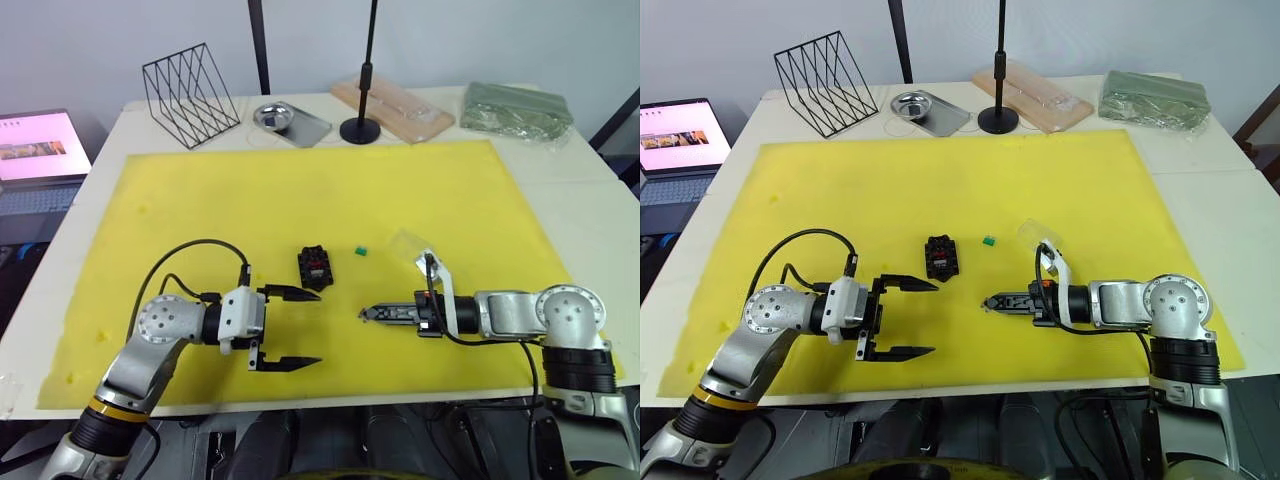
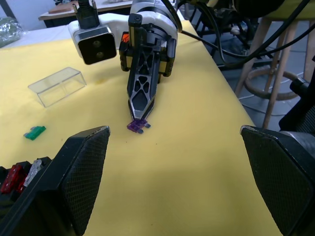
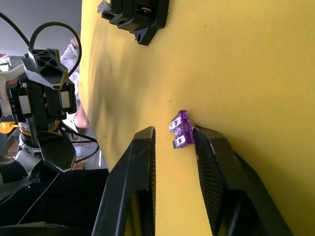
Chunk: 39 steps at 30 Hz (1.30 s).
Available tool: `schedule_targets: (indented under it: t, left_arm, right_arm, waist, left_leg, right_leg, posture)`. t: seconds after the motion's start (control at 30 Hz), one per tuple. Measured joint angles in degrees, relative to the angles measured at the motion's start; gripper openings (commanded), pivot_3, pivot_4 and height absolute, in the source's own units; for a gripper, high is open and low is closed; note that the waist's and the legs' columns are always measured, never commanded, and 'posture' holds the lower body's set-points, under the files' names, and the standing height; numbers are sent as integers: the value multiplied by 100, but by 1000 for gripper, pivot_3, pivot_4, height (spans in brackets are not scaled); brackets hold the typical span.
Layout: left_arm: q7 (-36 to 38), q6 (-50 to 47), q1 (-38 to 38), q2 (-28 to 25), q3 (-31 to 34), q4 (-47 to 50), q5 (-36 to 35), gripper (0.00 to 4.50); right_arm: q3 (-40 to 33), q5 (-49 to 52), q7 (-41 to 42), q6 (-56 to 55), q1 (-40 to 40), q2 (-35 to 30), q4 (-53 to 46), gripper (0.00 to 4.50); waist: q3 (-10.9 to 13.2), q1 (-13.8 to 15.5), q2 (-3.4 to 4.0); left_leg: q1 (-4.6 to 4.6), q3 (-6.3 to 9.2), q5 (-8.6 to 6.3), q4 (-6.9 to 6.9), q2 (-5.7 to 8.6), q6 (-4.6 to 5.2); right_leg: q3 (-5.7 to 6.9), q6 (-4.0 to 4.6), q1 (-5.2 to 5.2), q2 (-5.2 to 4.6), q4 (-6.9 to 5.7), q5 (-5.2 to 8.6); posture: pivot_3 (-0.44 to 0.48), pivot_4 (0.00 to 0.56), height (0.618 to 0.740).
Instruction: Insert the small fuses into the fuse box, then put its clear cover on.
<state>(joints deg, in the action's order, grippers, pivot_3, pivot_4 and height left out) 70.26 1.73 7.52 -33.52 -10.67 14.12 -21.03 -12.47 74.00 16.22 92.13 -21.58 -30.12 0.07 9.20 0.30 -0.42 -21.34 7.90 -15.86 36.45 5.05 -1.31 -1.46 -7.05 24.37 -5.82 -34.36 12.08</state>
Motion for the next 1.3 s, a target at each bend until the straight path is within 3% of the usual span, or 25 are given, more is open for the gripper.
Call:
schedule_targets:
  t: [0.03, 0.07, 0.43, 0.5, 0.6, 0.63, 0.73, 0.83, 1.0, 1.3]
  left_arm:
    - [8, 16, -4, 0, 0, -15, 7, 4500]
    - [23, 71, -22, 0, 0, -49, 20, 4500]
    - [106, 481, -233, 0, 0, -439, 40, 4500]
    - [6, 218, -260, -38, 197, -391, -210, 4500]
    - [-305, -325, -237, -95, 650, -217, -658, 4500]
    - [-428, -519, -200, -100, 809, -156, -817, 4500]
    - [-637, -804, -29, -104, 1001, -215, -940, 4500]
    - [-818, -914, 255, -46, 996, -358, -873, 4500]
    - [-957, -928, 562, 89, 910, -631, -638, 4500]
    - [-1068, -994, 734, 204, 688, -754, -316, 4500]
  right_arm:
    - [-21, 0, -15, 1, 10, 28, -9, 70]
    - [-35, -8, -18, 4, 16, 51, -50, 29]
    - [18, -133, 78, 3, -64, -85, -288, 29]
    - [296, -179, 299, -7, -522, -426, -696, 29]
    - [581, -209, 810, -185, -1939, -803, -1479, 29]
    - [829, -376, 1073, -434, -2468, -914, -1726, 29]
    - [1794, -1291, 1704, -1270, -3066, -1078, -1848, 29]
    - [2819, -2363, 2376, -2219, -3220, -1144, -1592, 29]
    - [3710, -3722, 3139, -3411, -3380, -1166, -1058, 29]
    - [4171, -5054, 3882, -4450, -3515, -598, -177, 29]
  waist:
    - [-1, 0, -1]
    - [-4, 1, -3]
    - [-7, 24, -5]
    - [10, -1, 22]
    - [14, -102, 33]
    - [7, -112, 25]
    - [3, -95, 14]
    - [5, -90, 11]
    - [5, -102, 11]
    - [5, -107, 11]
  left_leg:
    - [0, 0, 0, 0, 0, 0]
    - [1, 0, 0, 1, 0, 0]
    - [0, 2, 0, 12, 0, 0]
    - [-9, 6, 0, 20, 0, 1]
    - [-6, 11, -2, 11, -3, 3]
    - [-4, 12, -6, 9, -2, 10]
    - [-11, 15, -7, 6, -3, 11]
    - [-17, 8, -7, 21, 2, 11]
    - [-14, 3, -7, 22, 5, 10]
    - [-16, 13, -4, 8, 2, 2]
  right_leg:
    - [0, 0, -1, 0, 0, 0]
    - [0, 0, -3, 0, 0, 0]
    - [0, 0, -8, -1, 0, 0]
    - [-3, -2, 3, -2, -2, -1]
    - [4, -5, 7, 4, -9, 1]
    - [10, -4, 5, 16, -8, 1]
    - [14, -3, 8, 20, -1, 2]
    - [11, -9, 7, 5, 0, -2]
    - [8, -10, 8, 0, -2, -4]
    - [1, -8, 24, -1, -2, -5]
  posture:
    - [0, 150, 740]
    - [0, 150, 740]
    - [0, 150, 740]
    - [0, 150, 740]
    - [0, 150, 740]
    - [0, 150, 740]
    - [0, 150, 740]
    - [0, 150, 740]
    - [0, 150, 740]
    - [0, 150, 740]
